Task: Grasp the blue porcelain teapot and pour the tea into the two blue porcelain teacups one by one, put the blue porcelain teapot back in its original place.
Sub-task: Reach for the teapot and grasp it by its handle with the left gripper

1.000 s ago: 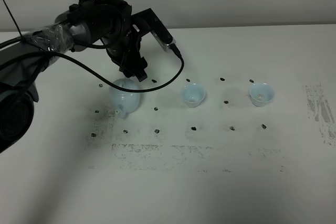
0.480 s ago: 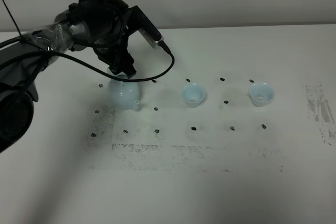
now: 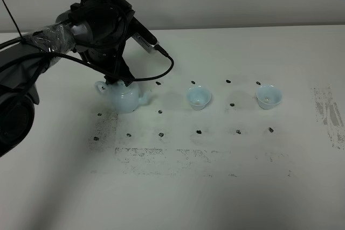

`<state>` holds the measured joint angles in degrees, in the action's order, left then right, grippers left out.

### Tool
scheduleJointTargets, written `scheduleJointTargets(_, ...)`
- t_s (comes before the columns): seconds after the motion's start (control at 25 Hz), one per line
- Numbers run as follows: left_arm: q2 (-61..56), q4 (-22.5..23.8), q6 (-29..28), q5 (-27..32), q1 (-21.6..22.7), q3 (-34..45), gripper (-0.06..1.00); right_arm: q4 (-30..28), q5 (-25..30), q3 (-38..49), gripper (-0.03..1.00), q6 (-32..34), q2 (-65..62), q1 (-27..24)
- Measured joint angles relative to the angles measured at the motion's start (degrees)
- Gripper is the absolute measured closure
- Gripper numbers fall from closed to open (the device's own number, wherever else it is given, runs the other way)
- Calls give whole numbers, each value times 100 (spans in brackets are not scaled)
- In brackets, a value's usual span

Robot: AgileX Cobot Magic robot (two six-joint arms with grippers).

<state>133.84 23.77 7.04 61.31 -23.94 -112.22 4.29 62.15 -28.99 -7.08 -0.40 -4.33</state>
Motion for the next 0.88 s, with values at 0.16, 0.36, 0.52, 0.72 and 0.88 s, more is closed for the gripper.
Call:
scheduleJointTargets(0.16,-5,0,-209,66,0,0,32,0,0,0,49,0,0,0)
scheduleJointTargets(0.36,-58,155,-422,149,0,0,32,0,0,0,49,0,0,0)
scheduleJointTargets(0.52,-258,397,-459,226,0,0,32,0,0,0,49,0,0,0)
scheduleJointTargets(0.72,-444,426,-704,342,45,-11,32,0,0,0,49,5,0,0)
scheduleJointTargets(0.88,-587,426,-975,399,74,134,32,0,0,0,49,5,0,0)
